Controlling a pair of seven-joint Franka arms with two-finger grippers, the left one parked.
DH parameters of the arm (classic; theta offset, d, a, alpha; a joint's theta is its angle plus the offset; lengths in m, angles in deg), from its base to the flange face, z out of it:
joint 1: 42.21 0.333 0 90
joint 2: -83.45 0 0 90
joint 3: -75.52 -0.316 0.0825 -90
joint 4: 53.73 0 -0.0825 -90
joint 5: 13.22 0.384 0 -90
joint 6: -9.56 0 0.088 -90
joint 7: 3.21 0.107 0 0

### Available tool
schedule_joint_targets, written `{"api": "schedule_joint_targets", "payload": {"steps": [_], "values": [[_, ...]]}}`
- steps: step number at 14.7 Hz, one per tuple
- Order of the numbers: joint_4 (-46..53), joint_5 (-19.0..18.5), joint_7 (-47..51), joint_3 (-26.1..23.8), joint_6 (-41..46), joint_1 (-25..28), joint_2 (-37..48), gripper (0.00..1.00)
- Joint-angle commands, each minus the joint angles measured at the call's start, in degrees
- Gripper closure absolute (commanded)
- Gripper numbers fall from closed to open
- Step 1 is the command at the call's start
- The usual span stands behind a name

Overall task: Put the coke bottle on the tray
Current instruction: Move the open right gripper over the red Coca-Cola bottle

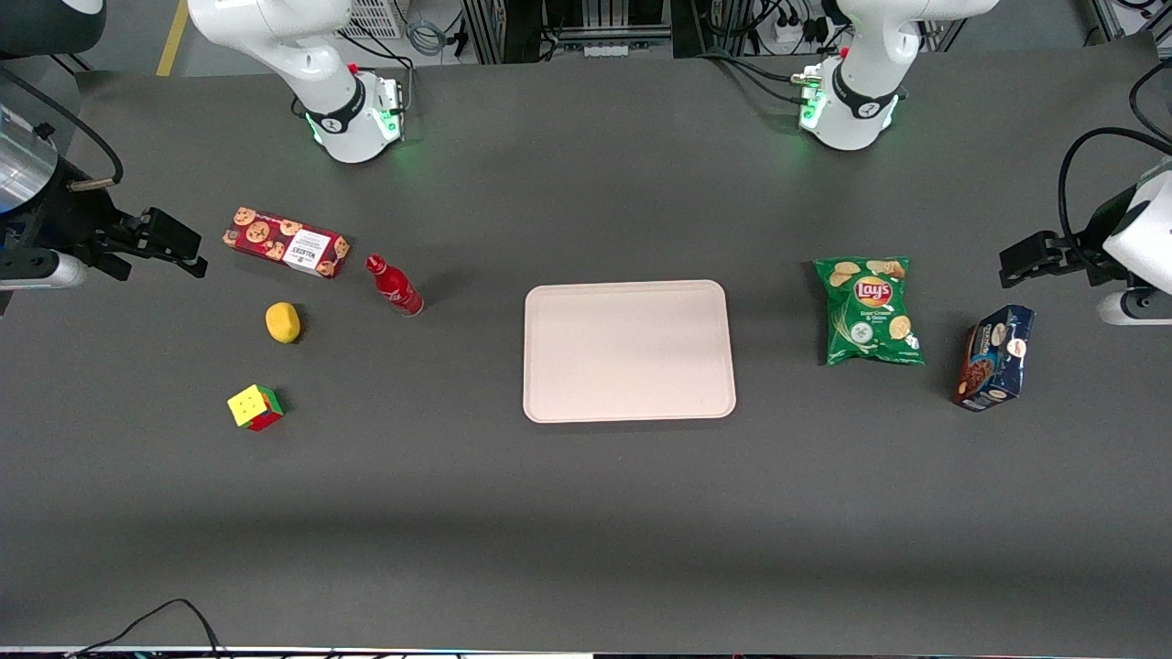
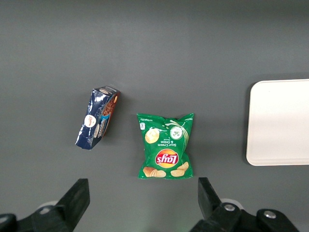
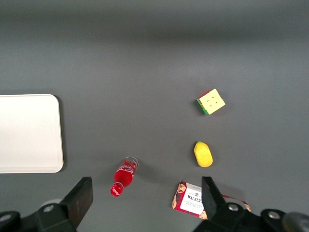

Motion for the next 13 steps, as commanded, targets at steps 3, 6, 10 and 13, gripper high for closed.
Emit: {"api": "schedule_joint_targets", "payload": {"steps": [3, 6, 10, 13], "values": [[2.12, -0.69, -1.26, 0.07, 1.34, 0.0, -1.0, 0.0], [2.38, -0.6, -1.35, -0.01, 1.34, 0.08, -1.27, 0.0], [-0.33, 1.58, -1.35, -0.71, 3.63, 0.61, -0.92, 0.0], [-6.21, 2.65, -0.83, -2.91, 2.23, 0.7, 1.45, 0.0]]}}
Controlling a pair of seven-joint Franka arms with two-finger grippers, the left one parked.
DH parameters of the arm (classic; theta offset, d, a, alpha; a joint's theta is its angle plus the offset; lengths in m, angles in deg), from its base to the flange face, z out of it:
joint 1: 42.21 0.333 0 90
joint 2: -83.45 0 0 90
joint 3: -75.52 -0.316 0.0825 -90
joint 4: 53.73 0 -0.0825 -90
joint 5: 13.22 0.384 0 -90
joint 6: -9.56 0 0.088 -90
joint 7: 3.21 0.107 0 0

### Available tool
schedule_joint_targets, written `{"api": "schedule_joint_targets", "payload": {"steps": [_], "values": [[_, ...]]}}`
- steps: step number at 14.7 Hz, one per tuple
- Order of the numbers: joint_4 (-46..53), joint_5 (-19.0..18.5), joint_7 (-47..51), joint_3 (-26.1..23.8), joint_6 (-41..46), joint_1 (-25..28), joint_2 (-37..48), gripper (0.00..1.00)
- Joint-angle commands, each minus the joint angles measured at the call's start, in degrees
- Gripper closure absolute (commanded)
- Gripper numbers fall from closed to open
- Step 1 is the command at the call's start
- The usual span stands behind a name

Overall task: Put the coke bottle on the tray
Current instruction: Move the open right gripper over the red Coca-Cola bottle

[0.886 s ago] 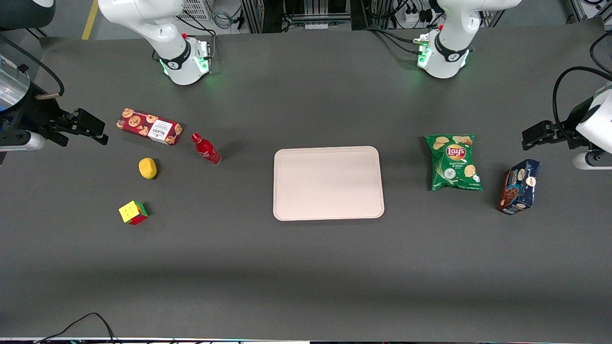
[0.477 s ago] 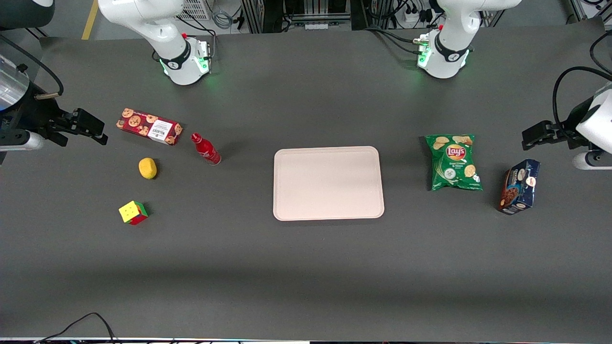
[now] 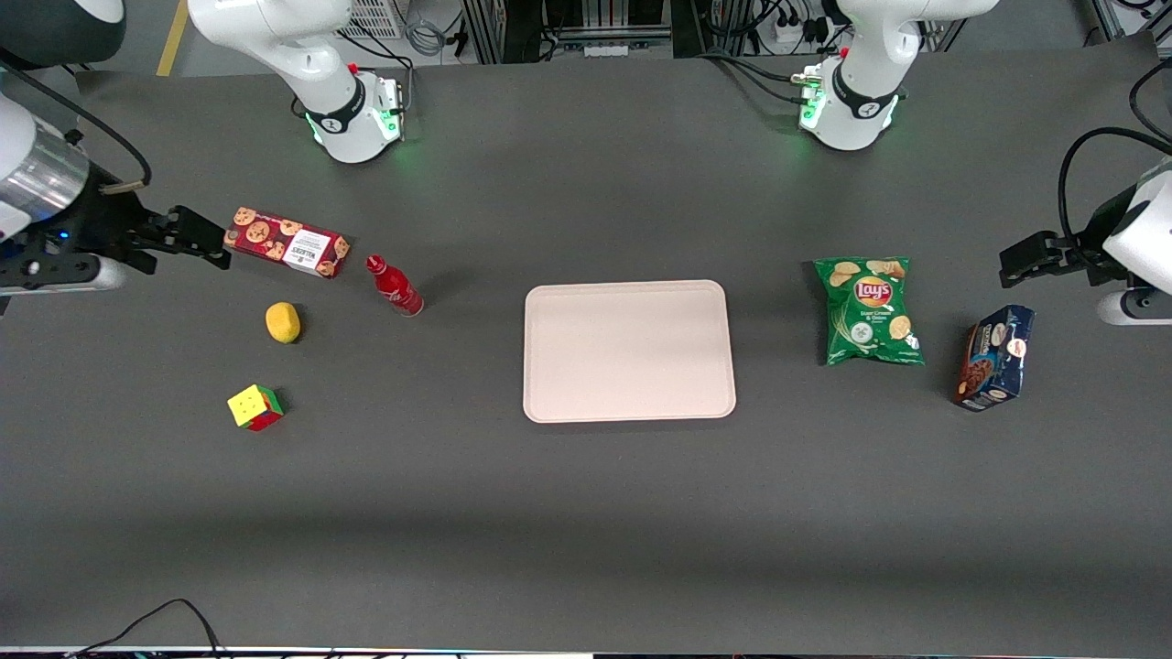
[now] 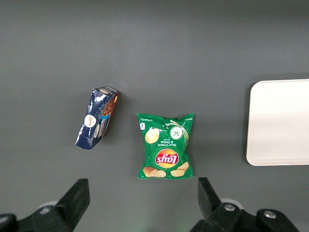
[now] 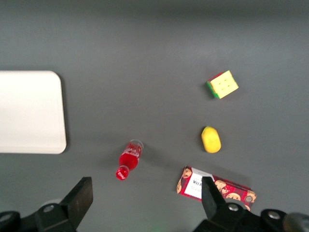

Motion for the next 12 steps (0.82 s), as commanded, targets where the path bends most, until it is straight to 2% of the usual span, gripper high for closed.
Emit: {"api": "schedule_joint_targets", "payload": {"steps": [1, 5, 7, 12], "values": [[-8.21, 1.84, -0.37, -1.99, -2.48, 0.17, 3.75, 0.0], [-24.56, 3.08, 2.96, -7.07, -13.99, 0.17, 11.14, 0.0], [-28.88, 2.99, 5.24, -10.15, -17.51, 0.08, 11.5, 0.0], [-39.24, 2.99, 5.61, -12.7, -28.13, 0.17, 11.94, 0.0]]}}
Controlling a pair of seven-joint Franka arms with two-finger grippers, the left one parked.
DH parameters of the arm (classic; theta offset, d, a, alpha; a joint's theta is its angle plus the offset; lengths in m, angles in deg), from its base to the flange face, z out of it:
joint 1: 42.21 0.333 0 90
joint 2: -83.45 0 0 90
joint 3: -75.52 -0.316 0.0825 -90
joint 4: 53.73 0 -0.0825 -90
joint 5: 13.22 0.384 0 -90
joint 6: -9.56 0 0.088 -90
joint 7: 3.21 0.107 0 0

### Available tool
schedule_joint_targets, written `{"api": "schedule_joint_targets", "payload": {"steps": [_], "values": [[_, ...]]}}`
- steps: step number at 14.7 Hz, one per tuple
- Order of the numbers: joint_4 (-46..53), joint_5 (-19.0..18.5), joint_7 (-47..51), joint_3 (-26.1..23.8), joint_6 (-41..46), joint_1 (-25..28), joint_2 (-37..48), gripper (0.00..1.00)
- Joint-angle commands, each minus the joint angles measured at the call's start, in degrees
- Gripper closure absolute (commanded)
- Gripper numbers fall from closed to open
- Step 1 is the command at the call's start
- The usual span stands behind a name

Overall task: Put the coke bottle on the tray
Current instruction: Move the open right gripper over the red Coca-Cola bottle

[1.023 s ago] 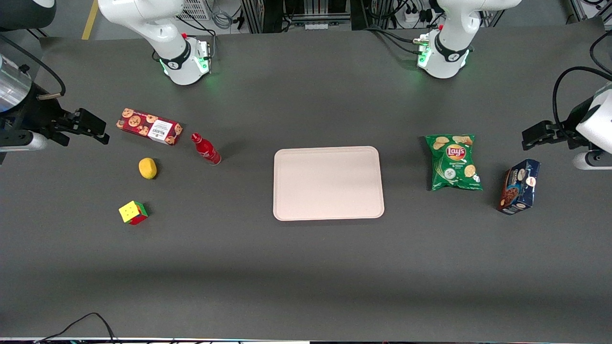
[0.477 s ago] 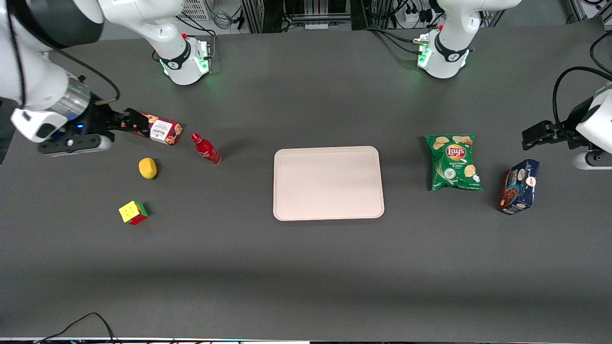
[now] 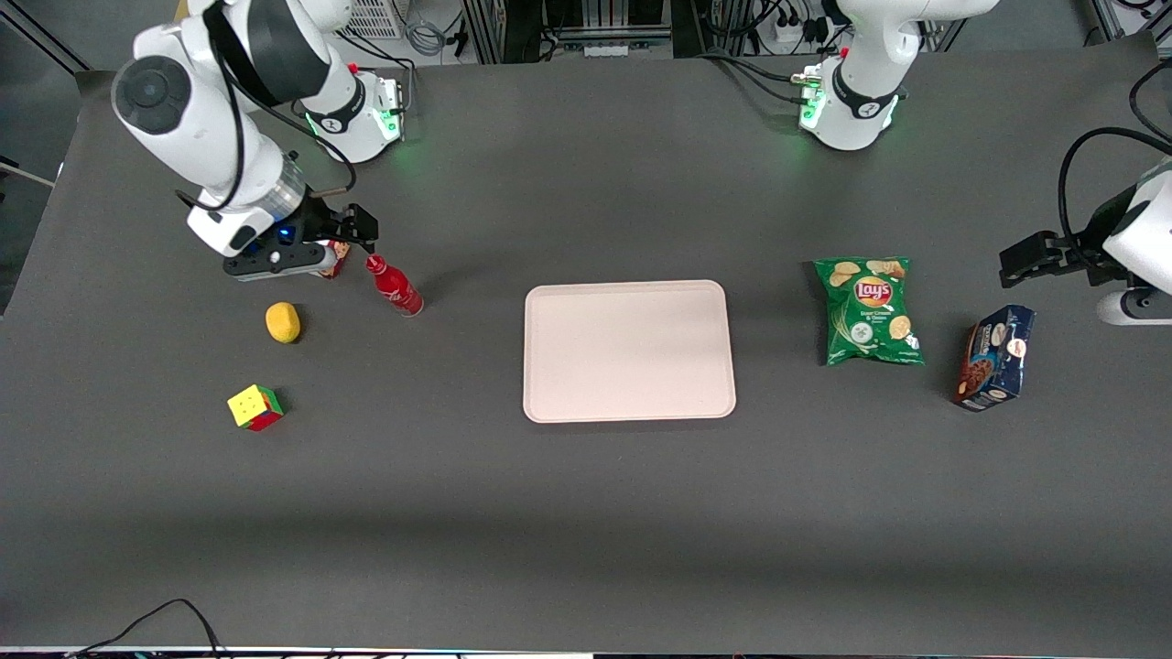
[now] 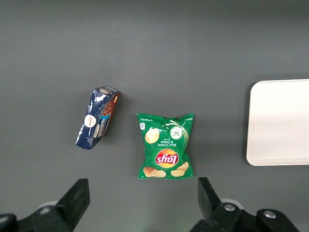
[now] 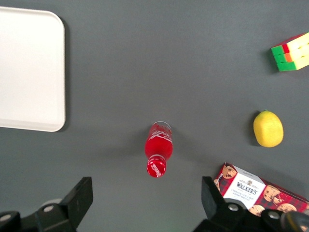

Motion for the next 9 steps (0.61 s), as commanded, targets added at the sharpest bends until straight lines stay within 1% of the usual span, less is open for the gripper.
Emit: {"api": "schedule_joint_targets", "payload": {"steps": [1, 4, 9], "values": [[-9.25, 0.95, 0.5, -1.23, -9.13, -0.18, 2.66, 0.0], [-13.48, 0.86, 0.5, -2.72, -14.59, -0.18, 1.96, 0.0], [-16.74, 0.43, 0.41, -4.22, -19.08, -0.18, 0.73, 0.0]]}}
